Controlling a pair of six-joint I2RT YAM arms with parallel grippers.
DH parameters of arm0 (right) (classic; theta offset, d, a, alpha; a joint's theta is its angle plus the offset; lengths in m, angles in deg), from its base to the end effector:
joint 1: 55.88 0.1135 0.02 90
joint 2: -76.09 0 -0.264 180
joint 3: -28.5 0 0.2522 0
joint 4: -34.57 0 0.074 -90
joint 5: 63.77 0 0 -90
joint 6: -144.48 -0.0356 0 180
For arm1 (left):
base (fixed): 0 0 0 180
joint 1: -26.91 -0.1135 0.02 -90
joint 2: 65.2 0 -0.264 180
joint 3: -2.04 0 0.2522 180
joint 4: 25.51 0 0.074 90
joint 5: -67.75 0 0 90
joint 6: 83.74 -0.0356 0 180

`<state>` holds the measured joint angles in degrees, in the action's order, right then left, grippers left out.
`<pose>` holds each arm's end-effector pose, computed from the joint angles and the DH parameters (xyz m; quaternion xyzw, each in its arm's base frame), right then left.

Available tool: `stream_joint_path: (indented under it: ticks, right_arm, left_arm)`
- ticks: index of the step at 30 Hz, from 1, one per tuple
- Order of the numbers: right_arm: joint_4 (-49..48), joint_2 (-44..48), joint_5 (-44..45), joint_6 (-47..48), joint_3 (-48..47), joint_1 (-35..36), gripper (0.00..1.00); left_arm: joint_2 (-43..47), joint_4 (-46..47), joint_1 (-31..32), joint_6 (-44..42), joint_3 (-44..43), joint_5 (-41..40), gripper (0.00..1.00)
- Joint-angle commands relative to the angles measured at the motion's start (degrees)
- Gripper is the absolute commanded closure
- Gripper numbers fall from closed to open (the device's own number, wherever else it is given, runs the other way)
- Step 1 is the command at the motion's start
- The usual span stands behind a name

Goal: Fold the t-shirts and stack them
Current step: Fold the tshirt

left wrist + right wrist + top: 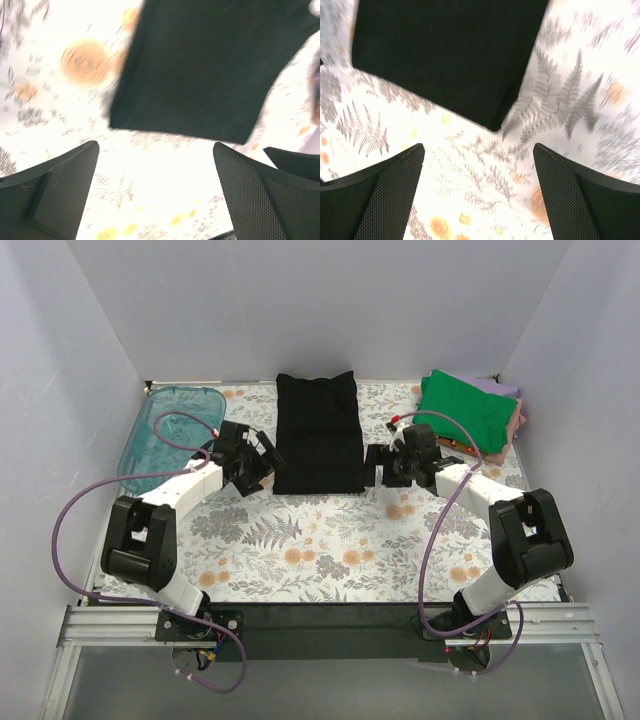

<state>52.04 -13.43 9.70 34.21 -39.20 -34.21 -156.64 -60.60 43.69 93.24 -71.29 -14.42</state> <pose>0.3081 0.1333 0.2153 -0.0725 0.8935 0.2730 0.3492 0.3163 -0.1004 0.2115 -0.5267 0.7869 -0.2877 0.1434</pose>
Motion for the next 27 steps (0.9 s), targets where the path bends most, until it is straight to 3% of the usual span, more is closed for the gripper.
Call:
stream_joint_path:
  ticks: [1, 6, 9, 11, 14, 17, 18, 21, 24, 27]
  right_arm:
    - [-5.5, -1.0, -3.2, -4.4, 2.2, 0.7, 0.05]
    - [-7.6, -6.8, -5.1, -6.0, 2.1, 1.1, 0.16]
    - [-8.4, -10.0, -5.3, -7.0, 0.8, 1.2, 0.23]
    - [-9.1, -11.4, -6.3, -7.2, -0.2, 1.2, 0.33]
    - [-9.6, -13.5, -5.4, -7.7, -0.4, 1.2, 0.41]
    - [-9.7, -15.4, -4.9, -8.3, -0.5, 1.2, 0.48]
    - [-9.7, -16.1, -4.6, -8.6, -0.5, 1.2, 0.57]
    - [-9.7, -17.2, -3.5, -8.8, -0.1, 1.2, 0.70]
    - [-9.8, -17.1, -3.5, -9.1, 1.1, 1.2, 0.98]
    - [-9.8, -14.0, -3.6, -8.8, 4.1, 1.5, 0.99]
  left_arm:
    - [1.9, 4.4, 0.9, 1.3, 4.7, 0.4, 0.02]
    - [-2.6, 4.8, 0.9, 0.9, 4.4, 0.5, 0.06]
    - [-6.3, 5.3, 0.9, 1.2, 3.4, 1.0, 0.18]
    - [-8.7, 5.8, 0.9, 1.3, 3.1, 1.0, 0.26]
    - [-12.1, 6.3, 0.8, 1.3, 2.1, 0.9, 0.31]
    - [-15.5, 6.4, 0.8, 1.1, 0.7, 1.9, 0.50]
    - [-16.1, 6.4, 0.9, 1.3, 0.7, 2.4, 0.71]
    - [-17.1, 7.2, 0.9, 2.6, 1.8, 1.9, 0.96]
    - [-16.8, 9.0, 1.0, 3.6, 4.3, 2.8, 1.00]
    - [-14.1, 9.8, 1.5, 4.6, 8.9, 3.5, 1.00]
